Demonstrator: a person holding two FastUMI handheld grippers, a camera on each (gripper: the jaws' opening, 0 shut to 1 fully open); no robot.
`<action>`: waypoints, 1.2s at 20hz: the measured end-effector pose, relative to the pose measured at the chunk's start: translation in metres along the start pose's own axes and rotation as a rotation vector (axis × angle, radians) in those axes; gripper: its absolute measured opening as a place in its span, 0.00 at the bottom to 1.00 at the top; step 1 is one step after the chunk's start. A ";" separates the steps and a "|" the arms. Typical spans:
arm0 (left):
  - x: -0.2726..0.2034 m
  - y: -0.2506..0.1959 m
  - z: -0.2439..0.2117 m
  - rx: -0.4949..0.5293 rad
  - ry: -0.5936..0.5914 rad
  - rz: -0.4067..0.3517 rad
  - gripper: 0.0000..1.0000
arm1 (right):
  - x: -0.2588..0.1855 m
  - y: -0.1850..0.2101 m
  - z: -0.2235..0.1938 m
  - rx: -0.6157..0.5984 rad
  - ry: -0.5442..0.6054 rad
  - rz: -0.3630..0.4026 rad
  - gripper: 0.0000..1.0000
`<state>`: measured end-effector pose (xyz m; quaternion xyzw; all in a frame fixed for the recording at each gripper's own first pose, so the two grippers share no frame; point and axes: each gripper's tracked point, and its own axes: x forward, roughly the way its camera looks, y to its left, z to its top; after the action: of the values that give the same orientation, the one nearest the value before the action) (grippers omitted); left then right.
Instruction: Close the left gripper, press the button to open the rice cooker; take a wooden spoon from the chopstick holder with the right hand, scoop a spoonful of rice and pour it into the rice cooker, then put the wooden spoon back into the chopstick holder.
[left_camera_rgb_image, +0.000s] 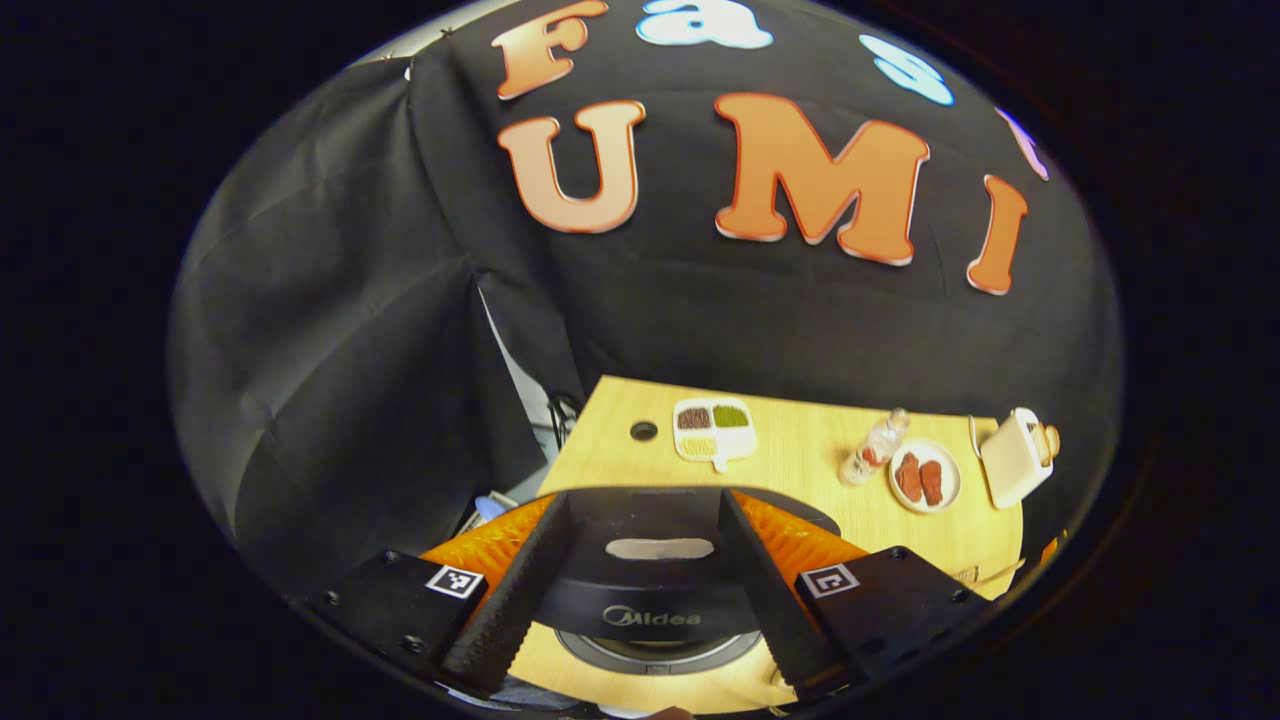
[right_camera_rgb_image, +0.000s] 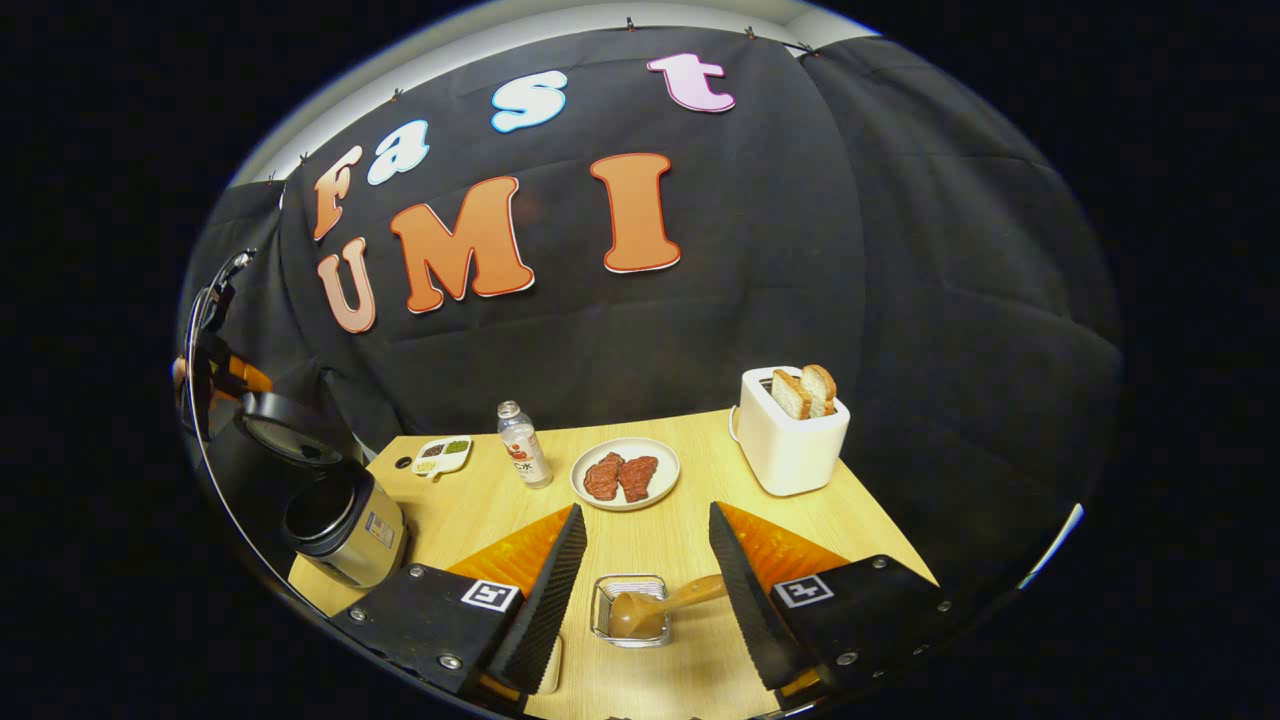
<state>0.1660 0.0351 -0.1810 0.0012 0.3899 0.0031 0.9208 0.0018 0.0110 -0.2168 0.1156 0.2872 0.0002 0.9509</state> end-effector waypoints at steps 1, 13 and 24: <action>0.000 -0.005 -0.021 -0.002 0.051 -0.013 0.98 | 0.003 0.003 0.000 0.000 -0.001 0.008 0.78; 0.037 -0.011 -0.156 -0.013 0.444 -0.024 0.99 | 0.013 0.017 -0.012 -0.026 0.030 0.053 0.78; 0.040 -0.015 -0.159 0.010 0.413 -0.026 0.98 | 0.018 0.051 -0.014 -0.069 0.035 0.115 0.78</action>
<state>0.0799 0.0199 -0.3208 0.0002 0.5706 -0.0106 0.8212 0.0128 0.0654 -0.2269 0.0989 0.2966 0.0668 0.9475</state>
